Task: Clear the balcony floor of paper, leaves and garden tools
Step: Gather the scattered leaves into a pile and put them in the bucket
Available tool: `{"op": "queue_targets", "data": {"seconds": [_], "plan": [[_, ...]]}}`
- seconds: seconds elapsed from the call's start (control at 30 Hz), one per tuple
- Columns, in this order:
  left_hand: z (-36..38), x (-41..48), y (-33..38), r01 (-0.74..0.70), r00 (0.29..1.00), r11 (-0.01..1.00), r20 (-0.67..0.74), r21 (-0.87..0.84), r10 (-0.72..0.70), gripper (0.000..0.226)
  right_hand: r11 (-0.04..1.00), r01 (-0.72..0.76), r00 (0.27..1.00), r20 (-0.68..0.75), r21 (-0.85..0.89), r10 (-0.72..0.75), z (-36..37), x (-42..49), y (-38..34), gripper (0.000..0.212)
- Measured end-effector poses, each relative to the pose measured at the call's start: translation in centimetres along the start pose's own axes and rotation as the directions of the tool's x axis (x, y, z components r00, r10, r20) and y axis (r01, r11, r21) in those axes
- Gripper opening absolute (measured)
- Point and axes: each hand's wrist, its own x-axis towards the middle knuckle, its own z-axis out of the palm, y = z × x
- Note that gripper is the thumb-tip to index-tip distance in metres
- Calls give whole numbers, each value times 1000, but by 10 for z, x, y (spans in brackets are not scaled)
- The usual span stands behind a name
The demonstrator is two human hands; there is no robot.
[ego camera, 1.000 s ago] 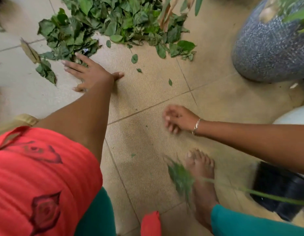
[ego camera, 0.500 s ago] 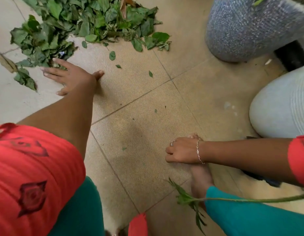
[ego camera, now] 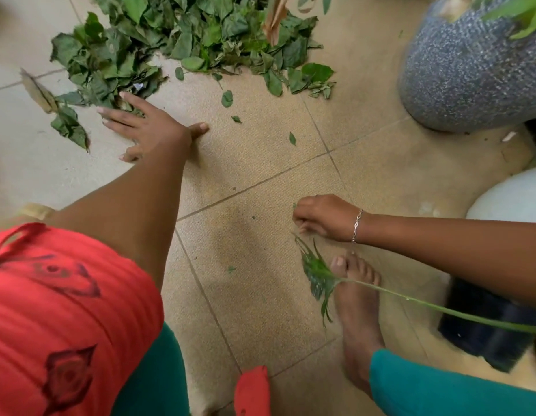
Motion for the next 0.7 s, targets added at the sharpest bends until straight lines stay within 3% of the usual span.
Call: {"op": "queue_targets", "data": {"seconds": [0.13, 0.33, 0.37, 0.47, 0.5, 0.57, 0.6, 0.7], "plan": [[-2, -1, 3, 24, 999, 1000, 25, 6, -25, 135, 987, -84, 986, -132, 134, 102, -7, 3, 5, 4], [-3, -2, 2, -10, 1000, 1000, 30, -6, 10, 135, 894, -172, 820, -443, 413, 363, -58, 31, 21, 11], [-3, -1, 2, -14, 999, 1000, 34, -3, 14, 136, 885, -188, 799, -459, 425, 390, -69, 41, 25, 21], [-3, 4, 1, -19, 999, 1000, 46, 6, 18, 138, 876, -291, 829, -356, 385, 432, -94, 77, 41, 56], [-3, 5, 1, -13, 999, 1000, 51, 3, 13, 139, 854, -342, 802, -351, 393, 483, -100, 88, 46, 54], [-3, 9, 3, 5, 998, 1000, 57, 2, -6, 142, 794, -418, 711, -385, 441, 588, -109, 105, 54, 31], [-4, 10, 4, 21, 998, 1000, 64, 3, -21, 143, 771, -426, 710, -353, 472, 609, -111, 112, 55, 24], [-5, 13, 8, 57, 994, 998, 92, 3, -57, 145, 878, -324, 921, -94, 352, 378, -105, 134, 51, 38]]}}
